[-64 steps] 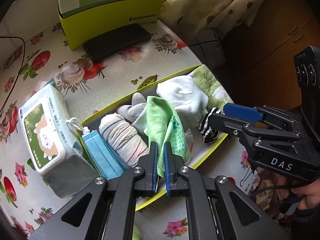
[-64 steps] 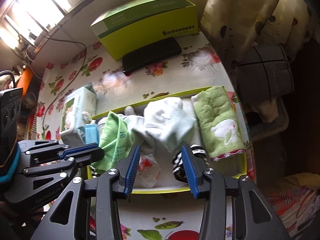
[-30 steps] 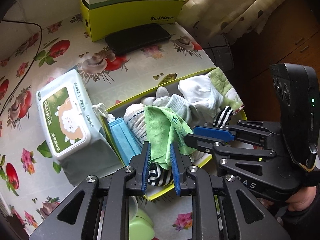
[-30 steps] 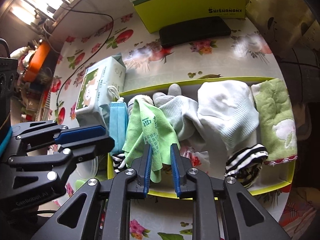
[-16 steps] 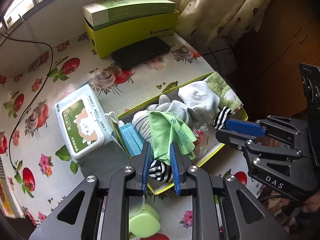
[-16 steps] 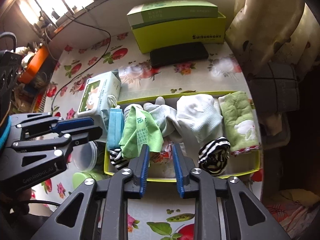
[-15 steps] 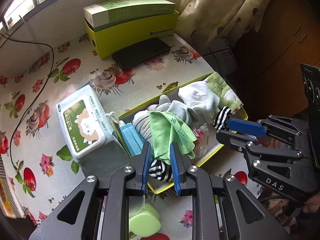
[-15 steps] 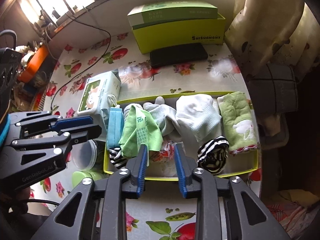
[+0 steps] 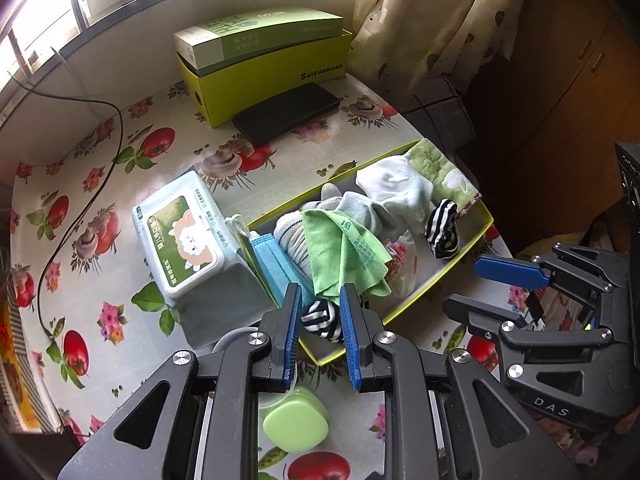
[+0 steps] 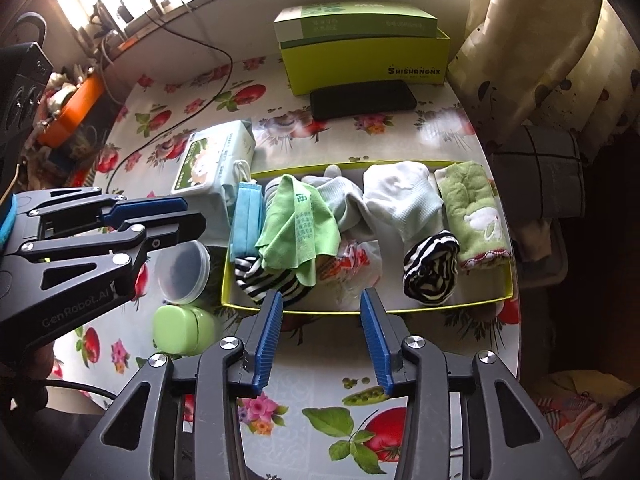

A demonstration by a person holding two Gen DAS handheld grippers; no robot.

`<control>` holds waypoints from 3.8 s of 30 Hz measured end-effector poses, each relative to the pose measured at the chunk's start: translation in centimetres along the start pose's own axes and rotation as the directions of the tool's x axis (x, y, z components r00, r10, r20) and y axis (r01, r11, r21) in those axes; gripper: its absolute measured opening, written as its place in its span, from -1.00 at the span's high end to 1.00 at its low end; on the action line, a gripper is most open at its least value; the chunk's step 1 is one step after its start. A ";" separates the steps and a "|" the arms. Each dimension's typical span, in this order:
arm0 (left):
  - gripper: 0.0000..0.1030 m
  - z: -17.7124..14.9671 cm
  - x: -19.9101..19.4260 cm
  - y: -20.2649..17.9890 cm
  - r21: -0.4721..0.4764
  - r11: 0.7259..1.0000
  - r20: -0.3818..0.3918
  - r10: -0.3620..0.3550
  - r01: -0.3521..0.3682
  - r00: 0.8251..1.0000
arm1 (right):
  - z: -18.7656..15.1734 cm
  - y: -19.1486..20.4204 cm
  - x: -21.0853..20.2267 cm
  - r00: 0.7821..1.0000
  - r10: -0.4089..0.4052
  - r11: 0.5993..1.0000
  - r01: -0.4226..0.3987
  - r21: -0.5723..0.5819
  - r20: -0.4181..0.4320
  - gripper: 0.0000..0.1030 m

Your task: Organize soft objects

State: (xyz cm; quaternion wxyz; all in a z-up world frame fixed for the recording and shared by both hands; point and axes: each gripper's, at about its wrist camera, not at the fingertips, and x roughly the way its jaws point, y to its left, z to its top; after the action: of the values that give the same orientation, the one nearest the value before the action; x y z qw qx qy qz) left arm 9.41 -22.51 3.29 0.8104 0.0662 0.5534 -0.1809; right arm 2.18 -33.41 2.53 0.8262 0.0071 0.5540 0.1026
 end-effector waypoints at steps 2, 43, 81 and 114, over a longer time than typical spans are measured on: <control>0.60 -0.2 -0.2 0.0 0.000 1.000 0.002 -0.002 0.002 1.000 | -0.4 0.3 -0.3 1.000 -0.012 1.000 0.012 0.001 0.005 0.23; 0.60 -2.0 1.9 0.6 -0.023 1.000 -0.046 0.001 -0.002 0.999 | -1.4 0.4 1.2 0.998 -0.056 0.998 0.056 0.019 -0.028 0.13; 0.60 -2.1 2.8 0.4 -0.015 1.000 -0.072 0.017 -0.018 0.997 | -1.7 0.2 2.0 0.997 -0.056 0.998 0.058 0.024 -0.045 0.11; 0.60 -2.2 2.9 0.6 -0.018 0.999 -0.083 0.026 -0.028 0.996 | -1.7 0.6 2.1 0.997 -0.060 0.998 0.061 0.022 -0.047 0.02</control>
State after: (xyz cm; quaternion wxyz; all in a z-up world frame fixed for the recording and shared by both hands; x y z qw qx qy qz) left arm 8.67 -21.93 -0.25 0.7896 0.0733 0.5874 -0.1618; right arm 1.25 -32.65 0.01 0.8158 -0.0022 0.5740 0.0713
